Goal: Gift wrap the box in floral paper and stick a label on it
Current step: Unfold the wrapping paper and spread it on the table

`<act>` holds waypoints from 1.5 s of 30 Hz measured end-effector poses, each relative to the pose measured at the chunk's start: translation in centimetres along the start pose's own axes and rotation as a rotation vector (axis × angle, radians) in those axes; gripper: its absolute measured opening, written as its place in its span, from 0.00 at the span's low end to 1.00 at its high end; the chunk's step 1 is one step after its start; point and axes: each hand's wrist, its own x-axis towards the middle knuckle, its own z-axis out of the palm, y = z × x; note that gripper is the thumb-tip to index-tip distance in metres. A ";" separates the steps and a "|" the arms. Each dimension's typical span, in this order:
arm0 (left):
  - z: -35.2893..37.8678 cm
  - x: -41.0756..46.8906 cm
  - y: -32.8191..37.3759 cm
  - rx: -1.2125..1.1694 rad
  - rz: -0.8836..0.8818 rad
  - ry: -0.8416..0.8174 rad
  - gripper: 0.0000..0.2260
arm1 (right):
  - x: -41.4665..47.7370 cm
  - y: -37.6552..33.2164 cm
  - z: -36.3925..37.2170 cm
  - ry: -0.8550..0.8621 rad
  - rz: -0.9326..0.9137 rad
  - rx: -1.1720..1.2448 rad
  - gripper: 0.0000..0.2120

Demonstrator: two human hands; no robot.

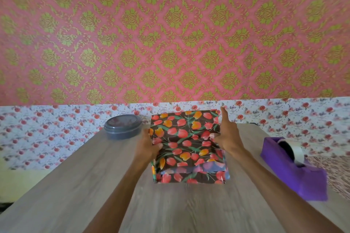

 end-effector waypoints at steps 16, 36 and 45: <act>3.2 -1.0 1.6 -0.781 -0.480 -0.235 0.09 | -7.1 -3.1 3.5 -0.119 -0.346 0.167 0.04; 4.1 -3.9 5.3 -0.609 -0.179 -0.288 0.22 | -5.4 -2.2 2.1 0.008 0.026 0.490 0.06; 4.4 -3.8 8.0 -0.341 0.142 -0.028 0.12 | -4.0 -3.0 -0.4 0.052 0.032 0.741 0.03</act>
